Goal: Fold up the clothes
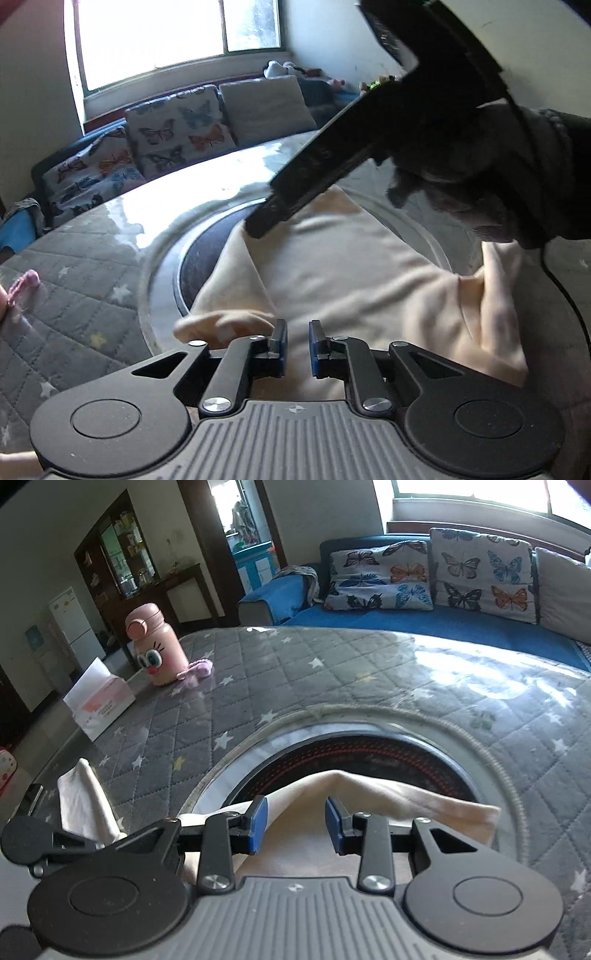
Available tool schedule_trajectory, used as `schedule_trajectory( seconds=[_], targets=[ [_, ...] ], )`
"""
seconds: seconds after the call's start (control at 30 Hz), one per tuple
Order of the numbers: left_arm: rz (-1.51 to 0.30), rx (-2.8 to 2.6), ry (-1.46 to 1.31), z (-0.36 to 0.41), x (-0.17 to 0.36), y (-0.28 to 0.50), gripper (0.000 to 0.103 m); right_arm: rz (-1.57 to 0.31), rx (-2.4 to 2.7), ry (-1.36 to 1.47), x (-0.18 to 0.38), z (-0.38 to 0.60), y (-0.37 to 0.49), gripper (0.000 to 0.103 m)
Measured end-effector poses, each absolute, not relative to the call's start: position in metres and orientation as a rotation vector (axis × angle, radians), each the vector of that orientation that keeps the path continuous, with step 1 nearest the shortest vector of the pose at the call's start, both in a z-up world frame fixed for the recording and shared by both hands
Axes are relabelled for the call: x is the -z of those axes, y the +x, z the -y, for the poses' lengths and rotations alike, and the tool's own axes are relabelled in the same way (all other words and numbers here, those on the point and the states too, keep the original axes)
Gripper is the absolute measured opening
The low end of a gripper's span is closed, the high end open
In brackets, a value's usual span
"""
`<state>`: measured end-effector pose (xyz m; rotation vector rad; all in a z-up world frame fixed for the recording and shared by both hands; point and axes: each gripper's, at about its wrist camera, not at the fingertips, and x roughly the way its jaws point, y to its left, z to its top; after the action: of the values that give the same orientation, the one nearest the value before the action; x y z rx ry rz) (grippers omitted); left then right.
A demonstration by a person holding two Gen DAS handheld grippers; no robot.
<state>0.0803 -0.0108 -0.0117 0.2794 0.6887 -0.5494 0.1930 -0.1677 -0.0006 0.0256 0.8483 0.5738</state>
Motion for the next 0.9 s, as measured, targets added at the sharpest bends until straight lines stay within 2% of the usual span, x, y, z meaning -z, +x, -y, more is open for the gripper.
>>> schedule_trajectory(
  seconds=[0.07, 0.17, 0.63, 0.9],
  targets=[
    [-0.678, 0.533, 0.261, 0.006, 0.007, 0.079, 0.034, -0.854, -0.579, 0.016, 0.005, 0.163, 0.193, 0.034],
    [-0.658, 0.465, 0.194, -0.007, -0.005, 0.083, 0.044, -0.866, -0.584, -0.013, 0.014, 0.155, 0.193, 0.034],
    [-0.846, 0.268, -0.104, -0.044, -0.002, 0.135, 0.047, -0.901, -0.573, -0.068, 0.033, 0.155, 0.185, 0.034],
    [-0.864, 0.258, -0.188, -0.050, -0.004, 0.141, 0.055, -0.899, -0.573, -0.049, 0.035, 0.159, 0.187, 0.034]
  ],
)
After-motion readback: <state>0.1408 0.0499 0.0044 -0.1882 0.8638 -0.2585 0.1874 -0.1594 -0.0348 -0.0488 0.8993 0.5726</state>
